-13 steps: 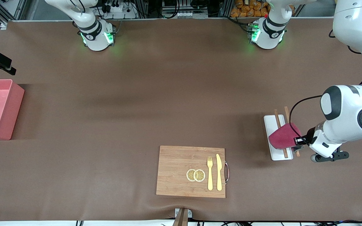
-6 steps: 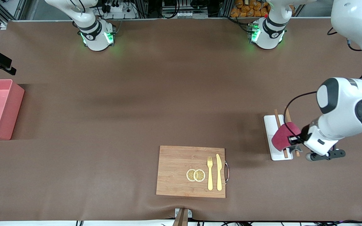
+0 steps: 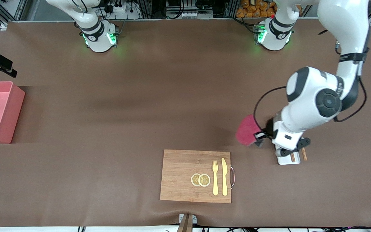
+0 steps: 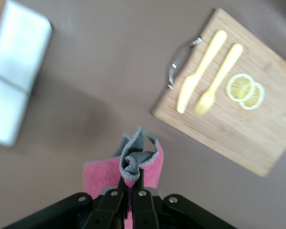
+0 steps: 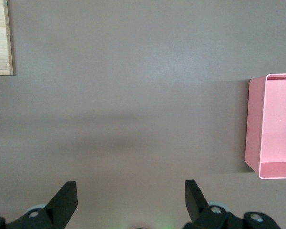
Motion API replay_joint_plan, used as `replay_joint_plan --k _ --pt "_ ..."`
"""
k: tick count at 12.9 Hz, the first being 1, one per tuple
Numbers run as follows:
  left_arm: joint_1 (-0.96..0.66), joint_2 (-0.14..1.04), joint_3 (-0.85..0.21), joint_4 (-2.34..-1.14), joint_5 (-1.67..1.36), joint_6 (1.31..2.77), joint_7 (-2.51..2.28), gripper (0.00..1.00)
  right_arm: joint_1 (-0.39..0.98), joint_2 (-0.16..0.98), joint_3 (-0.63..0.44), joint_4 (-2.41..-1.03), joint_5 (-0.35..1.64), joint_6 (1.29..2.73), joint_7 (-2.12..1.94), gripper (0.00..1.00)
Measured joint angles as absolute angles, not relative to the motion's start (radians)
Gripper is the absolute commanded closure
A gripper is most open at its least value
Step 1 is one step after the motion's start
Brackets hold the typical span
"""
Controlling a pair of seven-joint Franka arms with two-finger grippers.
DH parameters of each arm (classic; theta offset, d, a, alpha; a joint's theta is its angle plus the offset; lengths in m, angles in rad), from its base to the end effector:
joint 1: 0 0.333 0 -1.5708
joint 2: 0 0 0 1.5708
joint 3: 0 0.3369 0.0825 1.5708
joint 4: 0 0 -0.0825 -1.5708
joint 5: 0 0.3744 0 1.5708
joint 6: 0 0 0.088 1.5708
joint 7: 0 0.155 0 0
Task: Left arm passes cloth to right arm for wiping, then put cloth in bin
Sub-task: 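Lift the pink cloth with the left gripper while the right gripper approaches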
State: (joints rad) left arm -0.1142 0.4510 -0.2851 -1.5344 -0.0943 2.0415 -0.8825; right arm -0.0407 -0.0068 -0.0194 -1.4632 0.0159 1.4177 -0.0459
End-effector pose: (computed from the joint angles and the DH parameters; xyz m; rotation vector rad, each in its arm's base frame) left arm 0.6446 -0.2544 0.3873 2.8185 0.8024 -0.0971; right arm 0.5239 -0.0289 0.6369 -3.1231 0.0189 0.0590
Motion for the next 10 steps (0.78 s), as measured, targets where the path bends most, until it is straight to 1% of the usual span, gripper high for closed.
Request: replay_joint_plan --k 2,5,7,10 --pt "-0.182 0.455 -0.293 -1.493 -0.116 2.049 -1.125 1.00 -0.012 0.025 -0.016 -1.464 0.019 1.442 -0.046 0.00" --pt "-0.293 0.476 -0.295 -1.407 -0.118 2.074 -1.429 1.00 0.075 0.108 -0.010 -1.466 0.021 1.505 -0.040 0.00" --pt "-0.347 0.483 -0.296 -1.379 -0.118 2.133 -1.595 1.00 0.114 0.173 -0.008 -1.467 0.057 1.540 -0.037 0.00" --pt "-0.419 0.487 -0.297 -1.349 -0.118 2.261 -1.827 1.00 0.127 0.269 -0.010 -1.468 0.180 1.636 0.021 0.00"
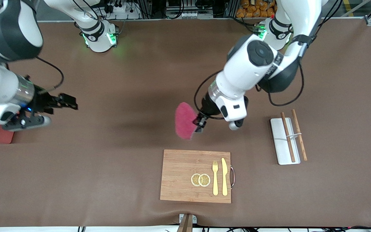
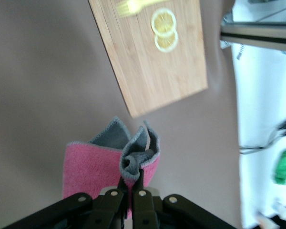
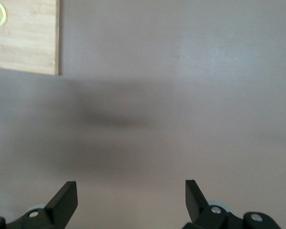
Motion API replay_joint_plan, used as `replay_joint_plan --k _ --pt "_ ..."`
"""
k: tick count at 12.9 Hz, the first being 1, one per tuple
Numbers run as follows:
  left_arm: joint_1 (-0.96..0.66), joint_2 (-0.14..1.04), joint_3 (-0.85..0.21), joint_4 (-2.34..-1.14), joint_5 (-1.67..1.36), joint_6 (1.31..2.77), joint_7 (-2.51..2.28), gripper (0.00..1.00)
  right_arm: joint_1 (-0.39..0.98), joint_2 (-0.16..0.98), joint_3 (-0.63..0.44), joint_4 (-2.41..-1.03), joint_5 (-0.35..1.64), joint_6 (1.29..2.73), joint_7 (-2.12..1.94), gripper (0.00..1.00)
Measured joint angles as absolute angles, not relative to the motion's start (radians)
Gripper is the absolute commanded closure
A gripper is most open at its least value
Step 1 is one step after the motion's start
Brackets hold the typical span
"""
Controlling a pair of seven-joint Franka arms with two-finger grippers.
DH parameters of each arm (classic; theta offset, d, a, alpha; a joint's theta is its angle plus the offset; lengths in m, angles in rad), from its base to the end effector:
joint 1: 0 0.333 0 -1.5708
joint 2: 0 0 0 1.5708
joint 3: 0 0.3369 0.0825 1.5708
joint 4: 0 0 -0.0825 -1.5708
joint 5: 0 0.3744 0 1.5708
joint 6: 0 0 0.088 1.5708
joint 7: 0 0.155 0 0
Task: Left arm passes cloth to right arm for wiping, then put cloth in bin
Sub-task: 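Lift the pink cloth with the left gripper while the right gripper approaches, then grasp the pink cloth with the right gripper beside the left gripper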
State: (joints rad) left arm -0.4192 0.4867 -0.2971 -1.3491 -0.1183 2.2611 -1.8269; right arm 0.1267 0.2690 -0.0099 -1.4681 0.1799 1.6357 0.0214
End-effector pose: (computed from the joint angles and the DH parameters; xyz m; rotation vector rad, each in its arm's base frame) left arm 0.5937 -0.4666 0.4827 2.1619 1.5264 -0.1260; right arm 0.6168 0.0999 0.4944 -2.9661 -0.1110 0.1683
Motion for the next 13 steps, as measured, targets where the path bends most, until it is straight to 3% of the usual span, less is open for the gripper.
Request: replay_joint_plan --k 3,6,13 --pt "-0.481 0.504 -0.297 -1.347 -0.118 2.378 -2.019 1.00 0.144 0.337 -0.009 -1.468 0.256 1.656 0.045 0.00" --pt "-0.504 0.548 -0.296 -1.346 -0.119 2.518 -2.182 1.00 0.158 0.362 -0.013 -1.467 0.522 1.660 0.193 0.00" --pt "-0.502 0.575 -0.294 -1.331 -0.336 2.553 -2.226 1.00 0.126 0.488 -0.030 -1.468 1.006 1.749 0.507 0.00"
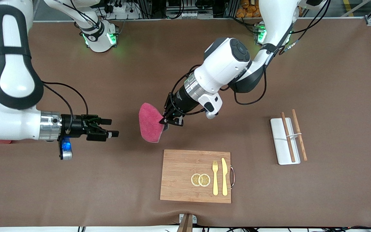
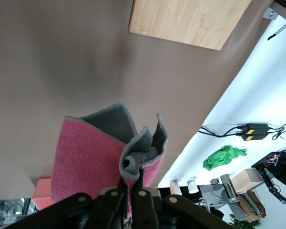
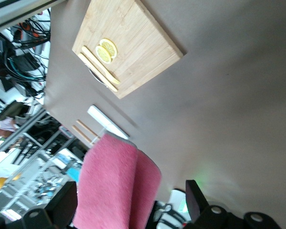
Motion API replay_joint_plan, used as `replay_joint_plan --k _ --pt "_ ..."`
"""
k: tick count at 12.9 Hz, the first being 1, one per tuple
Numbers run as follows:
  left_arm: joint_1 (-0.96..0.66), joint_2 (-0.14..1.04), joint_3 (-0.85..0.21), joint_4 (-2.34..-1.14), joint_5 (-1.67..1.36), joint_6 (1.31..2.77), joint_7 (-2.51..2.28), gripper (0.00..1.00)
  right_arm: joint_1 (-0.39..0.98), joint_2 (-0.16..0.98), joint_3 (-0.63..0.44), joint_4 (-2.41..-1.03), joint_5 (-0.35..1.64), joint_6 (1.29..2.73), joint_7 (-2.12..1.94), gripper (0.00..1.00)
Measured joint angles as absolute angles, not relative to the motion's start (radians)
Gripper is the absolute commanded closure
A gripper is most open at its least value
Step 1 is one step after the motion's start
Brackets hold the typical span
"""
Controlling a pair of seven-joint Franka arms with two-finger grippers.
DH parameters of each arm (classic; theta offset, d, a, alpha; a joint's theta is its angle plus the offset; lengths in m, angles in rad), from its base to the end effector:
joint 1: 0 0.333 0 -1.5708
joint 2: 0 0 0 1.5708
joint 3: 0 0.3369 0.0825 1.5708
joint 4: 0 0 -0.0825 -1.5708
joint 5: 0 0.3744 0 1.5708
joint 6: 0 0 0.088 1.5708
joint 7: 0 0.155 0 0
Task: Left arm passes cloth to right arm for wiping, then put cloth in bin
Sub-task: 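Grasp the pink cloth with the right gripper beside the left gripper, then pull the cloth away with the right gripper while the left gripper withdraws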
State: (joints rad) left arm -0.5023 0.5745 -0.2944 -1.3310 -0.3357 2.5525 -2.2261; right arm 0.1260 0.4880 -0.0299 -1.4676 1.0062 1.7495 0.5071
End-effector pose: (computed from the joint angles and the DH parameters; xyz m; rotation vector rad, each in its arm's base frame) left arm 0.5924 -0.5294 0.4707 1.5565 1.8590 -0.4710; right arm 0.6721 0.1846 0.4156 -2.0888 0.7779 0.5580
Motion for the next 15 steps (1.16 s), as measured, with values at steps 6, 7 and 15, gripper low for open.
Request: replay_joint_plan --k 6,7,15 --pt "-0.506 0.574 -0.296 -1.328 -0.350 2.551 -2.231 1.00 0.205 0.505 -0.015 -1.464 1.071 1.754 0.551 0.00" --pt "-0.507 0.575 -0.297 -1.328 -0.350 2.550 -2.231 1.00 0.220 0.505 -0.015 -1.464 1.077 1.754 0.552 0.00" --pt "-0.513 0.575 -0.306 -1.327 -0.350 2.520 -2.232 0.76 0.249 0.505 -0.016 -1.465 1.078 1.758 0.499 1.00"
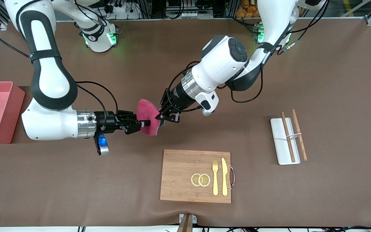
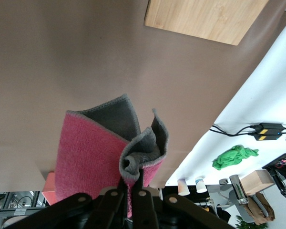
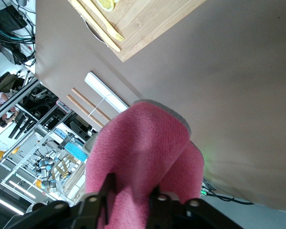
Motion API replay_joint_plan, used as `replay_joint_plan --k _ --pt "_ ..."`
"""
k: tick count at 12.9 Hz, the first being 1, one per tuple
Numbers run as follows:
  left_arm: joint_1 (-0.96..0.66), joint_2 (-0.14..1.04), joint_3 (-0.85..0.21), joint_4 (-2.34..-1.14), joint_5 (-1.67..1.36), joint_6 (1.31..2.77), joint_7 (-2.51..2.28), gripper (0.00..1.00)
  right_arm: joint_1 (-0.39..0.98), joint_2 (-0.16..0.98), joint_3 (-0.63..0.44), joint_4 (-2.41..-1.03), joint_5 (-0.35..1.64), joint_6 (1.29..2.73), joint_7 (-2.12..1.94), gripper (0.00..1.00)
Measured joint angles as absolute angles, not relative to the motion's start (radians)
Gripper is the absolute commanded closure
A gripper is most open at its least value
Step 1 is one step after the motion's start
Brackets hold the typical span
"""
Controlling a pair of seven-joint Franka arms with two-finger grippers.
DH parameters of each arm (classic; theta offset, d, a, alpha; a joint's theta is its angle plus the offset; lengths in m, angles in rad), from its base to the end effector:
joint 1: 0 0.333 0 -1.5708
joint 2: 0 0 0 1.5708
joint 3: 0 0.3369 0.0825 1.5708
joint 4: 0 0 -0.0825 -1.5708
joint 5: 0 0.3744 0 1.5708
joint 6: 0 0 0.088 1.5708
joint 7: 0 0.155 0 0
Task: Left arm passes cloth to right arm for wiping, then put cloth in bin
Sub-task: 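Pull the cloth away with the right gripper while the left gripper withdraws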
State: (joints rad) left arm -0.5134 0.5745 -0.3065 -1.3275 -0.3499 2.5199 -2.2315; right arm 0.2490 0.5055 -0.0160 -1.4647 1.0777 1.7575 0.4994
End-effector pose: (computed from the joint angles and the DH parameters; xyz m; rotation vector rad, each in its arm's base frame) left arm 0.5784 -0.5418 0.4693 1.5844 1.8666 -0.5168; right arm 0.6464 0.2786 0.4132 -2.0733 0.6509 0.6500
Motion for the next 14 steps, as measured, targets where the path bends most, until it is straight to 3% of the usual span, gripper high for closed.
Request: replay_joint_plan --k 1,2,3,6,11,14 --pt "-0.513 0.575 -0.306 -1.327 -0.350 2.508 -2.232 0.44 0.249 0.506 -0.018 -1.465 1.078 1.758 0.486 1.00" --pt "-0.511 0.574 -0.306 -1.325 -0.350 2.489 -2.232 0.06 0.249 0.506 -0.020 -1.465 1.078 1.759 0.478 1.00" --pt "-0.509 0.574 -0.305 -1.318 -0.350 2.453 -2.231 0.00 0.249 0.506 -0.022 -1.465 1.078 1.759 0.474 1.00" --pt "-0.481 0.535 -0.293 -1.292 -0.350 2.319 -2.184 0.00 0.249 0.506 -0.024 -1.465 1.060 1.760 0.419 1.00" --pt "-0.264 0.386 -0.289 -1.282 -0.350 1.979 -1.872 0.00 0.261 0.514 -0.020 -1.488 0.718 1.755 0.276 1.00" --pt "-0.118 0.321 -0.283 -1.284 -0.350 1.857 -1.546 0.00 0.279 0.599 -0.020 -1.515 0.622 1.817 0.159 1.00"
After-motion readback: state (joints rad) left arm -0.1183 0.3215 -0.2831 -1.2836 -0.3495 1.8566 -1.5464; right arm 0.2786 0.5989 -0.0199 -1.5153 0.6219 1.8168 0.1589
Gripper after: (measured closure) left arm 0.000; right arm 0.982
